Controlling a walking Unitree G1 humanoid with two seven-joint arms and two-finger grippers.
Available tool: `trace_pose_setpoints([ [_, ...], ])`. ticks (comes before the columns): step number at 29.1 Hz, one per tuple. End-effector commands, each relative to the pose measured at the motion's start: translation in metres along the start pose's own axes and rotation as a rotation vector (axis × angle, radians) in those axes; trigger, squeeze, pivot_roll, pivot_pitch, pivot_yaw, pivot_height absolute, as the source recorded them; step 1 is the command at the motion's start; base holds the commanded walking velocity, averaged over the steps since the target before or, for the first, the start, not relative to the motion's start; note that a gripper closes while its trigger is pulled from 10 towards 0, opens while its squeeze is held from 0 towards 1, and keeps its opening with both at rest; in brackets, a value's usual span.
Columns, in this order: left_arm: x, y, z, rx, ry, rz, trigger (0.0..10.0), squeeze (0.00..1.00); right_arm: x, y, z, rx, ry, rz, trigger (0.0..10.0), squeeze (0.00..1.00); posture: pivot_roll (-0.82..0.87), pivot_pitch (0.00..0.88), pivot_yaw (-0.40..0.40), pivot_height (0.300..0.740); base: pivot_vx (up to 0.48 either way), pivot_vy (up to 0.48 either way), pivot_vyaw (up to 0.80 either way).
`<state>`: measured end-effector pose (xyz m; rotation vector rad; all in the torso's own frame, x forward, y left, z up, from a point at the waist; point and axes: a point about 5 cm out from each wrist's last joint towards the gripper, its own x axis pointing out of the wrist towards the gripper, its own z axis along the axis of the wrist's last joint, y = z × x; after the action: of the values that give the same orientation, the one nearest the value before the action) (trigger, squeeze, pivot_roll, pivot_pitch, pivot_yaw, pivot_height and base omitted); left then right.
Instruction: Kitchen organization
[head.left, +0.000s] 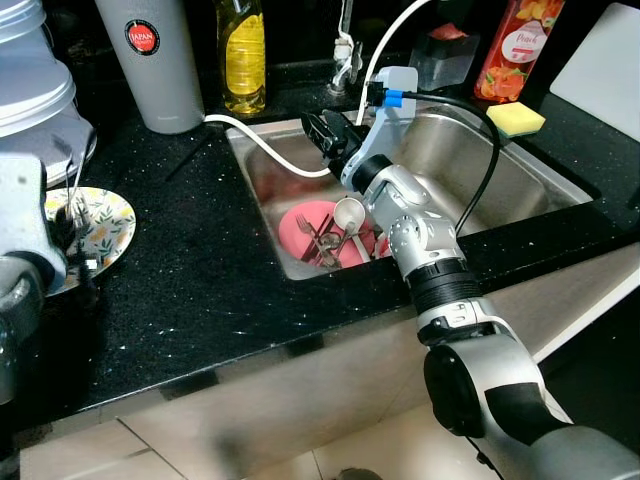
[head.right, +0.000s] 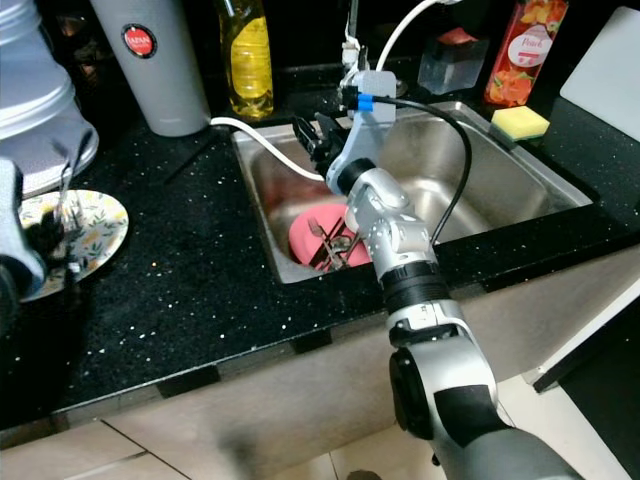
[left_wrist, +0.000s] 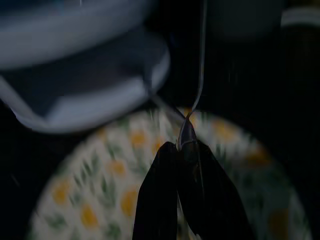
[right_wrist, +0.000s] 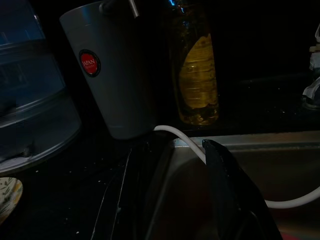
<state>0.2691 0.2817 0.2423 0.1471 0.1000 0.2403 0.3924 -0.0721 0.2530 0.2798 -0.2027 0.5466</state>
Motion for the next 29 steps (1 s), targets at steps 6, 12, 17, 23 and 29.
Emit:
trace_pose_setpoints([
  [6, -0.014, -0.026, 0.046, -0.007, -0.258, -0.147, 10.0, 0.0, 0.004, 0.011, 0.018, 0.004, -0.081, 0.076, 10.0, 0.0, 0.11, 0.0, -0.032, 0.74, 0.0, 0.0, 0.0],
  [12, -0.02, -0.047, 0.054, -0.047, -0.303, -0.312, 10.0, 0.0, 0.003, 0.019, 0.029, 0.025, -0.128, 0.152, 10.0, 0.0, 0.11, 0.0, -0.03, 0.74, 0.0, 0.0, 0.0],
  [17, -0.02, -0.077, 0.068, -0.146, -0.379, -0.467, 10.0, 0.0, -0.002, 0.025, 0.053, 0.225, -0.237, 0.25, 10.0, 0.0, 0.11, 0.0, -0.028, 0.74, 0.0, 0.0, 0.0],
  [23, -0.008, -0.099, 0.085, -0.218, -0.429, -0.54, 10.0, 0.0, -0.004, 0.022, 0.06, 0.314, -0.273, 0.268, 10.0, 0.0, 0.1, 0.0, -0.024, 0.74, 0.0, 0.0, 0.0],
  [29, 0.003, -0.114, 0.092, -0.356, -0.399, -0.671, 10.0, 0.0, -0.014, 0.027, 0.069, 0.414, -0.303, 0.369, 10.0, 0.0, 0.08, 0.0, -0.017, 0.74, 0.0, 0.0, 0.0],
])
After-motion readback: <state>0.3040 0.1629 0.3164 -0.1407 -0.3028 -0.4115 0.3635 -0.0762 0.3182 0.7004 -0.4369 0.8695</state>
